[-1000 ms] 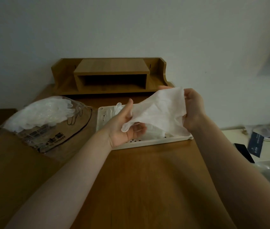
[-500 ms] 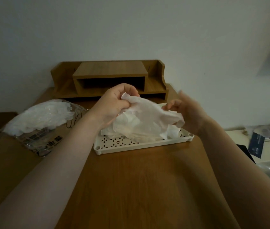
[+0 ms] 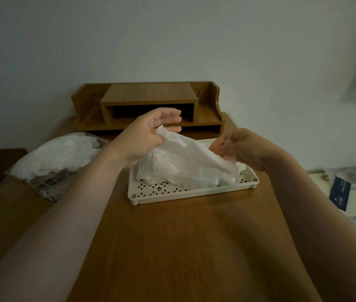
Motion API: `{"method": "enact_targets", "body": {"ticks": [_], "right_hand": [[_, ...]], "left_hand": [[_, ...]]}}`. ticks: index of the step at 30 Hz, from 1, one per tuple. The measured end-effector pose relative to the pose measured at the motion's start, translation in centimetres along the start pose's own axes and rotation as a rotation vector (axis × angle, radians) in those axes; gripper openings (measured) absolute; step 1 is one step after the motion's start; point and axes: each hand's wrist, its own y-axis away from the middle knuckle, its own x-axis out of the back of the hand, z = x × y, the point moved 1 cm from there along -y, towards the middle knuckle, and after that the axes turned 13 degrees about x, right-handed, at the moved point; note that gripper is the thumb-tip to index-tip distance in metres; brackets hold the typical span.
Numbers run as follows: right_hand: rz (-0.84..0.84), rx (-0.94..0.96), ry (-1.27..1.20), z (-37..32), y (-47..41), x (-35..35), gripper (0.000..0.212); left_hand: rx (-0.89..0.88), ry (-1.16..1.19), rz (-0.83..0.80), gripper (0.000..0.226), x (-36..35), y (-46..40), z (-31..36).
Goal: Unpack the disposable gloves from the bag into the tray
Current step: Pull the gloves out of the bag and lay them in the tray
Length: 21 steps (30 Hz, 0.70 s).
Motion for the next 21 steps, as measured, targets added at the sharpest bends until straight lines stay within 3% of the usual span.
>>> {"method": "enact_targets", "body": {"ticks": [6, 10, 13, 15, 17, 19, 21], "right_hand": [[0.197, 0.034, -0.086, -0.3, -0.3, -0.8, 0.028], [-0.028, -0.021, 0.113, -0.9, 0.3, -1.2, 0.044], [-0.233, -0.032, 0.315, -0.9, 0.4, -0.8, 0.038], [-0.258, -0.083, 0.372, -0.7, 0.3, -0.3, 0.024], [-0.271, -0.122, 0.293, -0.6, 0.5, 0.2, 0.016], [-0.355, -0.197, 0.299, -0.6, 1.0, 0.3, 0.028], [-0.451, -0.284, 0.469, -0.8, 1.3, 0.0, 0.049]], "left_hand": [[0.224, -0.058, 0.286, 0.038, -0.4, -0.5, -1.2], [0.391, 0.238, 0.221, 0.019, -1.8, -0.4, -2.2], [0.472, 0.449, 0.106, 0.029, -3.0, -0.5, -2.7], [0.447, 0.461, 0.073, 0.01, -3.7, -0.8, -2.5], [0.411, 0.452, 0.055, 0.018, -4.2, -0.9, -2.3], [0.347, 0.376, 0.043, 0.02, -4.5, -1.1, -2.1], [0.254, 0.235, 0.041, 0.018, -4.6, -1.4, -1.7]]}}
